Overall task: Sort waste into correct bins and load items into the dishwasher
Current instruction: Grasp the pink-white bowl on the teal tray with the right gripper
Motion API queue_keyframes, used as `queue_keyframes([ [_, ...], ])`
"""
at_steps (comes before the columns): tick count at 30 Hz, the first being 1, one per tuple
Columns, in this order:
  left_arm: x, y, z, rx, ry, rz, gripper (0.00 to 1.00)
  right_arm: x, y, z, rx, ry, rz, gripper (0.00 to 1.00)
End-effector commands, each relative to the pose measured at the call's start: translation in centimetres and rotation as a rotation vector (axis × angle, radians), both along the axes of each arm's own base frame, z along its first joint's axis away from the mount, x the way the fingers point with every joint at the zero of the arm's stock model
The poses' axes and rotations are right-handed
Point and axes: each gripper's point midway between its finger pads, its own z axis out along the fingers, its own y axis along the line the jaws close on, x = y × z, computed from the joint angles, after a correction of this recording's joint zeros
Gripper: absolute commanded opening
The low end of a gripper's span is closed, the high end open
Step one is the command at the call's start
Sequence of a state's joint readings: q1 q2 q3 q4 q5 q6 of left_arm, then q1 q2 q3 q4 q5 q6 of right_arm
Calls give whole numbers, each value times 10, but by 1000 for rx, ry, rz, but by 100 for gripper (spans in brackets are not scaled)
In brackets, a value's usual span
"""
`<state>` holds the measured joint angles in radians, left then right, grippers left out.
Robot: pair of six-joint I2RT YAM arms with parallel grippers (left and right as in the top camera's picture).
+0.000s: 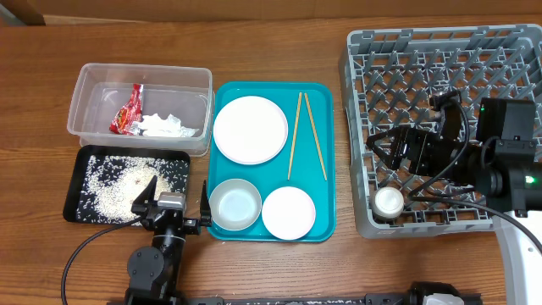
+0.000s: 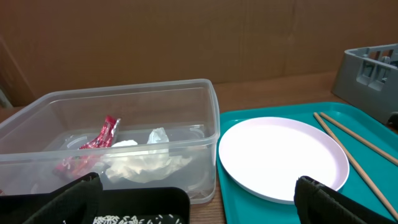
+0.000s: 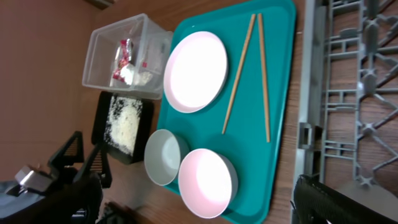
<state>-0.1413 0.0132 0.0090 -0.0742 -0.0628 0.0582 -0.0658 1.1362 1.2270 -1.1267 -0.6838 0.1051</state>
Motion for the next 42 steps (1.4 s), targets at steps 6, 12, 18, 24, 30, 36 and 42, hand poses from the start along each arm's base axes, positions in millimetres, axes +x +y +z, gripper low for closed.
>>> queue_keyframes([
  [6, 0, 1, 1, -15, -7, 0, 100, -17, 46, -11, -166, -2, 132, 82],
  [12, 0, 1, 1, -15, -7, 0, 100, -10, 81, -47, -393, 28, 91, 82],
  [18, 0, 1, 1, -15, -7, 0, 100, 4, 119, -79, -431, 48, 138, 80],
  [24, 0, 1, 1, -15, -7, 0, 100, -4, 112, -142, -559, 237, 184, 79],
  [30, 0, 1, 1, -15, -7, 0, 100, -22, 118, -190, -564, 357, 339, 76],
  [36, 0, 1, 1, -15, -8, 0, 100, -35, 107, -232, -631, 426, 349, 70],
  [42, 0, 1, 1, -15, -7, 0, 100, -39, 104, -241, -629, 432, 345, 21],
])
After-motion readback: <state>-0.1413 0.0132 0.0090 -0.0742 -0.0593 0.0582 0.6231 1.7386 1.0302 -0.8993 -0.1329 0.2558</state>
